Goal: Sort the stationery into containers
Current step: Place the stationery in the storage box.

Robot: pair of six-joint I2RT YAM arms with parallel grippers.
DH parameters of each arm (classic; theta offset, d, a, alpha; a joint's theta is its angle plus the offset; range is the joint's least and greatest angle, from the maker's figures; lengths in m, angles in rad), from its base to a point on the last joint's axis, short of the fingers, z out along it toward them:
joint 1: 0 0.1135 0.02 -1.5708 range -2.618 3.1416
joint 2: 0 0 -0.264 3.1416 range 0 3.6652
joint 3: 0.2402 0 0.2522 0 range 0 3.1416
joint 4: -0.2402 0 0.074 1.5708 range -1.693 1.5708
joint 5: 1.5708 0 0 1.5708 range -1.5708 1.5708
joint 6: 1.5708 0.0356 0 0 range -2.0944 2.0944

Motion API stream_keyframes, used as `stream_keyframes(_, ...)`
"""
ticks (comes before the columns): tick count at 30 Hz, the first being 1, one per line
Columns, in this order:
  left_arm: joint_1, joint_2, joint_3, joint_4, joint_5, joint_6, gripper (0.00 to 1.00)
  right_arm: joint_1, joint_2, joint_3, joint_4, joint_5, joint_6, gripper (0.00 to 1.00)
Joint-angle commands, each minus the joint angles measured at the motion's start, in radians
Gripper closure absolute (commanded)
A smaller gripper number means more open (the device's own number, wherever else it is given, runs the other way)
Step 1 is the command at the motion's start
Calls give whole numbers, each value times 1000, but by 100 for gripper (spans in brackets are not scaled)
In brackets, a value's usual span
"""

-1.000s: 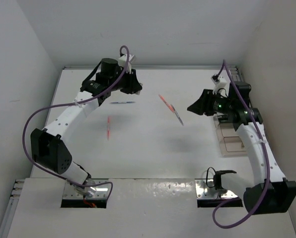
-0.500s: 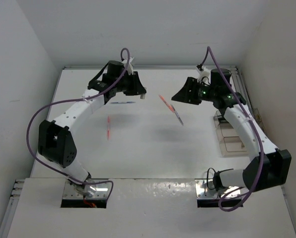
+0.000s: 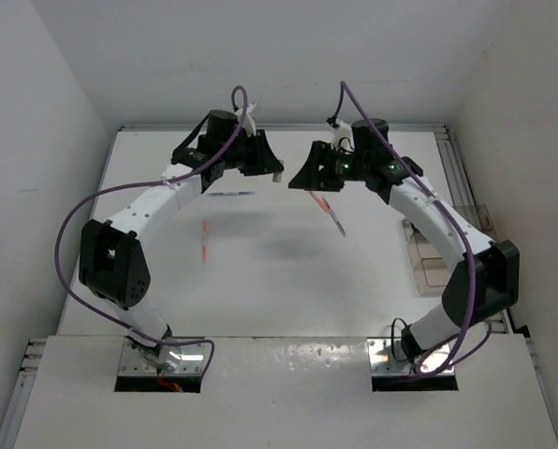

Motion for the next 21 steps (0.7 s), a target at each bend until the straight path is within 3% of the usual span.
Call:
stream_keyframes(1,-17,1,35,59,48,-59,97,2,47,88,61,38,48,41)
stream_keyframes(15,-29,-25,23,101,106,-126,97,54,128,157,55,98,11,42)
stream_keyframes(21,-27,-41,-17,136,155,-179,97,54,124,148,55,152,-14,53)
